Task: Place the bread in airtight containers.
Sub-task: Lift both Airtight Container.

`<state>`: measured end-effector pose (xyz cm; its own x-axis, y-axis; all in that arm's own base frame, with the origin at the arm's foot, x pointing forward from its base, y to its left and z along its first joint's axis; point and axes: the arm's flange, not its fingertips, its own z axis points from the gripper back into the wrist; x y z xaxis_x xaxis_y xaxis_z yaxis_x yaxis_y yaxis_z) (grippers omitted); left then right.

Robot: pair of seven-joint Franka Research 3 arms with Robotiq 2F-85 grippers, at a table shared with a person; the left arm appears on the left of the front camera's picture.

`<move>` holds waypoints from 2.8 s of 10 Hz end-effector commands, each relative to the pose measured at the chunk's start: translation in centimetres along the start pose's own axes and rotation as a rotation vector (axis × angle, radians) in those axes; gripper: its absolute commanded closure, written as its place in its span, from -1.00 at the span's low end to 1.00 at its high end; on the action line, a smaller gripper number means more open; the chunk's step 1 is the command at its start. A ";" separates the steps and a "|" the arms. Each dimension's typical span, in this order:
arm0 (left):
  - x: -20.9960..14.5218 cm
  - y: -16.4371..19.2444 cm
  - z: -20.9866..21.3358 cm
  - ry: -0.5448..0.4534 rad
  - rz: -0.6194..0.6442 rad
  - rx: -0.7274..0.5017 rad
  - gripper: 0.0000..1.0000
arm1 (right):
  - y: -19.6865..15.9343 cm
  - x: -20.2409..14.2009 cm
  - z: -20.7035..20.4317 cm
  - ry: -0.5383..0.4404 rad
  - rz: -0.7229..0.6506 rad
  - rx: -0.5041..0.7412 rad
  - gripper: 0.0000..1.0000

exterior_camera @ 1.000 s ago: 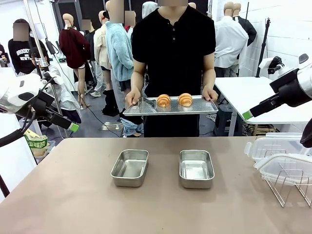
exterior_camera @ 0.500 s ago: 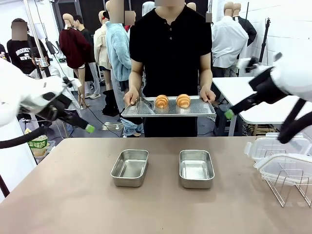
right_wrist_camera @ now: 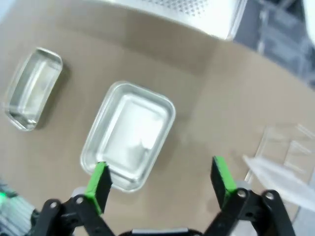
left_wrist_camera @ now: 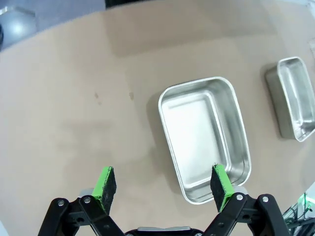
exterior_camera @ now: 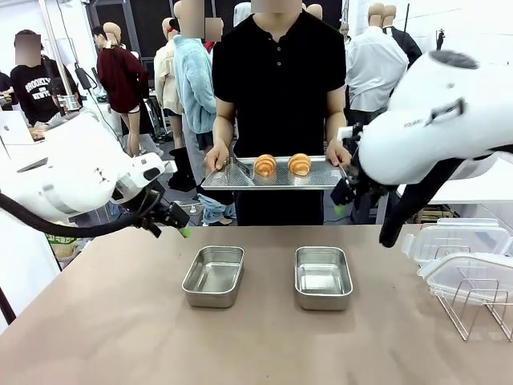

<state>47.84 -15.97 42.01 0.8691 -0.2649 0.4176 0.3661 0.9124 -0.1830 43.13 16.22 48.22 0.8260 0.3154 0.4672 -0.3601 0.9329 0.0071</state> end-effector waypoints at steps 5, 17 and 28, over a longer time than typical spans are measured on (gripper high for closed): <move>3.6 -0.4 -3.6 0.125 0.075 0.106 -1.00 | 1.8 -0.1 -8.7 0.316 -0.132 0.001 -1.00; 4.3 -2.0 -9.7 0.289 0.124 0.235 -1.00 | 0.2 -1.1 -13.3 0.357 -0.289 -0.056 -1.00; 3.4 -2.1 -12.5 0.340 0.154 0.267 -1.00 | 0.5 -0.3 -17.7 0.445 -0.451 -0.180 -1.00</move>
<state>53.86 -21.99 32.90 0.9793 -0.1854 0.0818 0.1868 0.9824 -0.0098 49.95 19.15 32.44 0.9955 -0.0871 0.0375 0.0874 0.9961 -0.0076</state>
